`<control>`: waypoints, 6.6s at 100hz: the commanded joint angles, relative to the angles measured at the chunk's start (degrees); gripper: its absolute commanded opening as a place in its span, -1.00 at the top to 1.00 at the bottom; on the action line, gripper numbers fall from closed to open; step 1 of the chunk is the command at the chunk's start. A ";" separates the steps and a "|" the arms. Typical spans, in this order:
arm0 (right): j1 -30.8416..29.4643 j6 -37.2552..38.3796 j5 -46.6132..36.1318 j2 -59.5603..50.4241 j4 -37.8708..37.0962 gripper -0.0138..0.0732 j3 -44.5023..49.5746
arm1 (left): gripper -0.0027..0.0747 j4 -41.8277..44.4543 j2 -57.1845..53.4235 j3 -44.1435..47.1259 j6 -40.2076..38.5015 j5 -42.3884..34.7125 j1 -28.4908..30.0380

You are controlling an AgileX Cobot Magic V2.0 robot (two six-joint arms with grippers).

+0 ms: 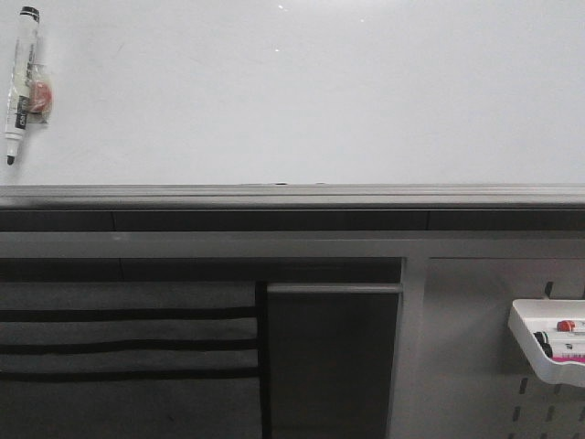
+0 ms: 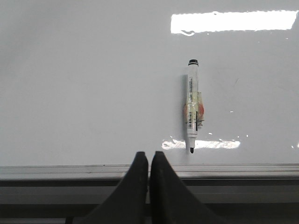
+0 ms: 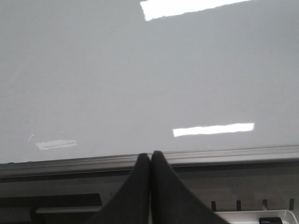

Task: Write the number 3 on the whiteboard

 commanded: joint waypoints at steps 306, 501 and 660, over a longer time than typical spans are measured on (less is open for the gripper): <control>-0.25 -7.54 26.92 26.57 4.15 -0.71 -38.30 | -0.72 -2.99 27.23 -37.63 0.81 21.33 0.04; -0.25 -7.54 26.92 26.57 4.15 -0.71 -38.30 | 0.13 -7.66 83.16 -44.51 5.45 -11.20 -10.81; 0.21 -17.76 39.15 31.16 16.38 -0.71 -42.48 | 0.98 -14.44 58.08 -56.22 23.70 50.58 -28.34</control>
